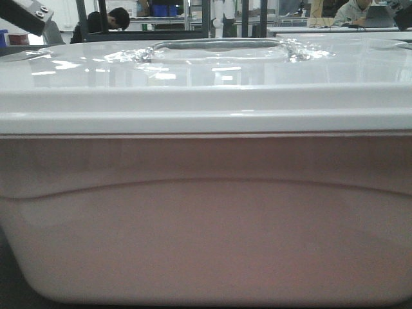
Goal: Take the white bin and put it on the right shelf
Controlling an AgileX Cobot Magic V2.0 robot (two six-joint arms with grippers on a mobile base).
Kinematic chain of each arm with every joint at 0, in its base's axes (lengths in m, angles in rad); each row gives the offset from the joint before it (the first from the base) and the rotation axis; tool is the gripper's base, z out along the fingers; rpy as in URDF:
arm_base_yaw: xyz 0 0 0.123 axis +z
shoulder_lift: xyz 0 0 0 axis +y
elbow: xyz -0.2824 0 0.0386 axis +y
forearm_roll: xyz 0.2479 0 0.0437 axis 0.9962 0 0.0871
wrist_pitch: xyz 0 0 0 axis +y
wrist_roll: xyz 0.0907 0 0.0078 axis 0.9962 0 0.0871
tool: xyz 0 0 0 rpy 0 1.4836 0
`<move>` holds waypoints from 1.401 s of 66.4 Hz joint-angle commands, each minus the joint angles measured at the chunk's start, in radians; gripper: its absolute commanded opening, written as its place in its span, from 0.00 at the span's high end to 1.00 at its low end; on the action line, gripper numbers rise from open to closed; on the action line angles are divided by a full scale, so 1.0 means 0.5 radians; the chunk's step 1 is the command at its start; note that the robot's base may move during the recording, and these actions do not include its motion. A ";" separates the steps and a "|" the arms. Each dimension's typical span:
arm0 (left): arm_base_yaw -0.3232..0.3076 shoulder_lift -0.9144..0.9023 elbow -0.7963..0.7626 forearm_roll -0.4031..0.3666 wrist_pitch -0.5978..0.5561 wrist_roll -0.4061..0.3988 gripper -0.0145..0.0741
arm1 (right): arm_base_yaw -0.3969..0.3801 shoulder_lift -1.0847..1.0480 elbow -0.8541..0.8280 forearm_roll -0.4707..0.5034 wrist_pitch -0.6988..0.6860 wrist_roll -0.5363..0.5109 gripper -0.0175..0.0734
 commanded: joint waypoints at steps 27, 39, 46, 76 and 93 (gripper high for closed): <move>-0.084 -0.039 -0.051 -0.158 0.075 0.014 0.35 | -0.001 -0.047 -0.047 0.144 0.230 -0.019 0.12; -0.084 -0.039 -0.051 -0.172 0.075 0.014 0.35 | -0.001 -0.047 -0.047 0.144 0.230 -0.019 0.12; -0.084 -0.039 -0.051 -0.175 0.075 0.014 0.35 | 0.008 -0.047 -0.047 0.144 0.230 -0.019 0.12; -0.084 -0.039 -0.051 -0.175 0.075 0.014 0.35 | 0.136 -0.047 -0.047 0.144 0.160 -0.019 0.12; -0.084 -0.039 -0.051 -0.175 0.065 0.014 0.35 | 0.136 -0.047 -0.047 0.145 0.149 -0.019 0.12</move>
